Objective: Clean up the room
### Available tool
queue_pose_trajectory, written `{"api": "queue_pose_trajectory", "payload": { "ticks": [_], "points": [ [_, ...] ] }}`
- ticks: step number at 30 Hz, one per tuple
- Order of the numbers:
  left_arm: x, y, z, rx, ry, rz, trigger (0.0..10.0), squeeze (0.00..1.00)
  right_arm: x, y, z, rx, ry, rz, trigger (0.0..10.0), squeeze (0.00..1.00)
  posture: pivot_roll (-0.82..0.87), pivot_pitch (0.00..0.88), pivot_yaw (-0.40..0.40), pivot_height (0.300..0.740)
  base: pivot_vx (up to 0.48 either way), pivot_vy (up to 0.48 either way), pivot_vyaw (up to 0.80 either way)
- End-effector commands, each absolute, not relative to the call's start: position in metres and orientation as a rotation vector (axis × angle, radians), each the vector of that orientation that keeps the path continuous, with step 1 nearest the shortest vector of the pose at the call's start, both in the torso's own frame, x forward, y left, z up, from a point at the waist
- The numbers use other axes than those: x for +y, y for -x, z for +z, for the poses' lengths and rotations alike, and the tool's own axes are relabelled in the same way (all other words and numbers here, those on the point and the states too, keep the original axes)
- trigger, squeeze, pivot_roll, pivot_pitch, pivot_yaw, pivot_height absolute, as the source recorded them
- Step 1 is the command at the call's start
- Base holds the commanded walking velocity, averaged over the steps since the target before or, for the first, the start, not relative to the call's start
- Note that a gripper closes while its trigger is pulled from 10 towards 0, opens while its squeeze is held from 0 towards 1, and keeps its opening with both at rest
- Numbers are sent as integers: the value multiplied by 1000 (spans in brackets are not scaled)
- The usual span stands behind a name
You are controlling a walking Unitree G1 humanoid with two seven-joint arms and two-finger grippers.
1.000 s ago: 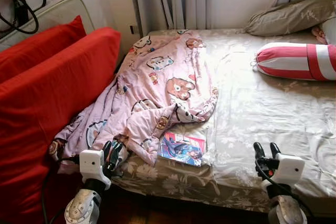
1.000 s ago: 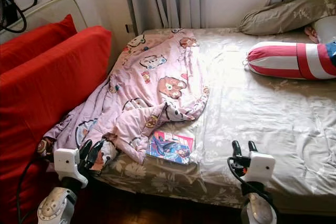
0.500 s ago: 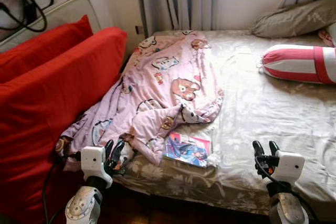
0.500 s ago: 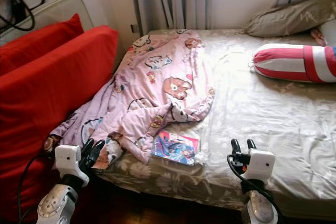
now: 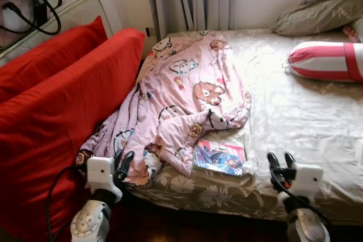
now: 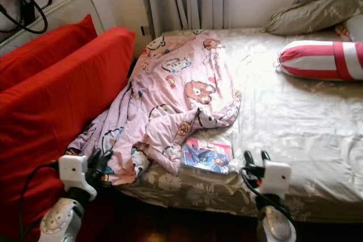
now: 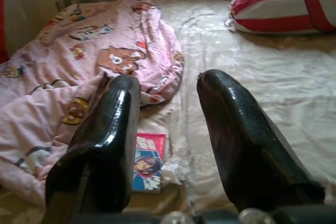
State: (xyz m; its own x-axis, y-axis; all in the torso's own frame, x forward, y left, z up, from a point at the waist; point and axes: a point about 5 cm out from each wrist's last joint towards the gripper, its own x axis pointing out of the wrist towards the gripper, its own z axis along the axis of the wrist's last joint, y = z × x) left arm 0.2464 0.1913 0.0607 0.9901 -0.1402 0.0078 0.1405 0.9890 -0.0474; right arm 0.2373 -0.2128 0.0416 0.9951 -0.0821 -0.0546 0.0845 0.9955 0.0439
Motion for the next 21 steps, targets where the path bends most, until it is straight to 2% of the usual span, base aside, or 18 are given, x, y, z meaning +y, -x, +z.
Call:
{"api": "queue_pose_trajectory", "payload": {
  "ticks": [1, 18, 21],
  "points": [
    [195, -248, 66, -13, 39, -129, 10000, 0, -208, -243, 48, 30, -56, -74, 10000, 0, -74, 0, 82, 740, 0, 0, 0],
    [191, -253, 69, -15, 45, -137, 10000, 0, -212, -241, 45, 83, -16, -83, 10000, 0, -80, 0, 86, 740, 0, 0, 0],
    [191, -252, 68, -15, 47, -134, 10000, 0, -212, -241, 43, 97, -28, -84, 10000, 0, -79, 0, 86, 720, 0, 0, 0]
  ]
}}
